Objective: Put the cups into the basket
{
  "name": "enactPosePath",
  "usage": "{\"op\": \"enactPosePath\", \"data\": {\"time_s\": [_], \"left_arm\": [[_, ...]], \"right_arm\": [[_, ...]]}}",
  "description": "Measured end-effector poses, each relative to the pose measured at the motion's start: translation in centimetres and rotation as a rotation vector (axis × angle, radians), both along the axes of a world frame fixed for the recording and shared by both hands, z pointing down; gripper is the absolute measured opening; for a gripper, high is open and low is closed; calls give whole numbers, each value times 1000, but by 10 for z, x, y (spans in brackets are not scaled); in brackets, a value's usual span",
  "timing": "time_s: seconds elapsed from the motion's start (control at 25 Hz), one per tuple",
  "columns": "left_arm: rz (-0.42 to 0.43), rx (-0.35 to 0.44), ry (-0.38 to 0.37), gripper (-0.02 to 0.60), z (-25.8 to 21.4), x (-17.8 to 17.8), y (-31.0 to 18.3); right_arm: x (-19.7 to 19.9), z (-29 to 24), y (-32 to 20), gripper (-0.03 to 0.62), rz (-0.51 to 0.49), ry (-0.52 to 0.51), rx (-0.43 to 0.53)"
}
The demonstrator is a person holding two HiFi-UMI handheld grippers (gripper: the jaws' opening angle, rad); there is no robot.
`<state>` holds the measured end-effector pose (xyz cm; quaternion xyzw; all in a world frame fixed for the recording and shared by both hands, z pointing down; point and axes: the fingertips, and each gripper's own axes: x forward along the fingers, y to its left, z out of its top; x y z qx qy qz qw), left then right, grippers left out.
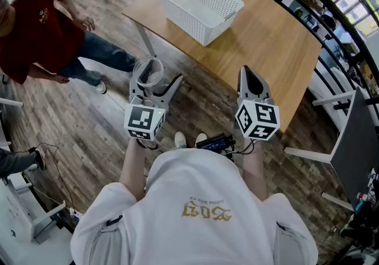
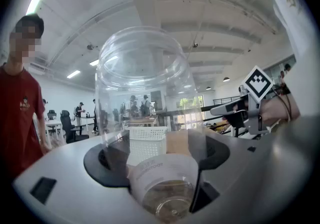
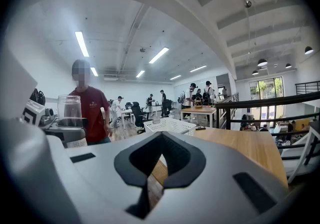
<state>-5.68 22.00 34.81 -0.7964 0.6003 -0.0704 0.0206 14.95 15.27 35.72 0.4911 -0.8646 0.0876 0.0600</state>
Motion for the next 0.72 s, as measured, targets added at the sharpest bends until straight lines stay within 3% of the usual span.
{"op": "enactPosePath", "data": {"time_s": [0.16,0.72], "left_arm": [[-4,-14,62,368,10,4,5],[-10,-14,40,368,9,33,7]], "right_arm": [[0,8,2,9,-15,-14,-9],[19,10,9,11,-37,-96,-15]]}}
